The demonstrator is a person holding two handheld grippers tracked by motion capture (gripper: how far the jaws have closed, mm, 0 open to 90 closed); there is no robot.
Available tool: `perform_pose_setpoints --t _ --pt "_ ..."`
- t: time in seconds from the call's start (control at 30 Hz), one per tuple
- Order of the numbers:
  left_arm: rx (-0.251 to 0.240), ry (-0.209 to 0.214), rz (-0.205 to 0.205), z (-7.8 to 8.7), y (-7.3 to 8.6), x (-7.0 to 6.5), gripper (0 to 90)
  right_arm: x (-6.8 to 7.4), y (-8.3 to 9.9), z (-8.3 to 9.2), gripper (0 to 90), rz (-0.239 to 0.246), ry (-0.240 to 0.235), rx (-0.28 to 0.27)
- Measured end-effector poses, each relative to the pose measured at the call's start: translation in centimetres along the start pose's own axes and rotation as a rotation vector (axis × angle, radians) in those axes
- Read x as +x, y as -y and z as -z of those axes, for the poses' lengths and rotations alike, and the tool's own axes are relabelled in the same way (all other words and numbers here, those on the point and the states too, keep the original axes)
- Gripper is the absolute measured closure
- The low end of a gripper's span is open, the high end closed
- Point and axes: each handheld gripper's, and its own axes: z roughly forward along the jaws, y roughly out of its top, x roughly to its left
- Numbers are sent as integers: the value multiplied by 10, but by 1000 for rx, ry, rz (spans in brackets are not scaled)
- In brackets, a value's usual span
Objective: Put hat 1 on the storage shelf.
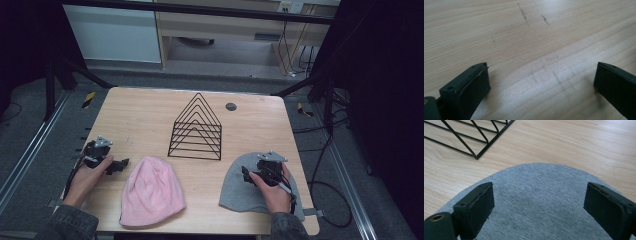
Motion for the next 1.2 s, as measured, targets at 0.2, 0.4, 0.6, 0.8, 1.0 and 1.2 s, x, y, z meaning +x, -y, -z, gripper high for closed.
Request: perform_pose_setpoints --t 0.2,0.4,0.6,0.8,1.0,1.2 --pt "10 53 10 15 -4 -7 47 0 0 4 72 -14 11 -4" --pt "25 71 -52 43 -12 -26 49 -1 1 10 83 -27 15 -25" --pt "-9 103 -61 67 -31 -47 54 -2 1 14 96 -32 21 -38" --pt "-3 114 -127 70 -47 -73 84 -2 0 15 102 -33 24 -39" --pt "33 134 -137 63 -48 -86 142 -2 -1 16 104 -28 28 -37" --pt "65 167 -113 49 -46 -88 215 1 -1 16 107 -28 24 -31"
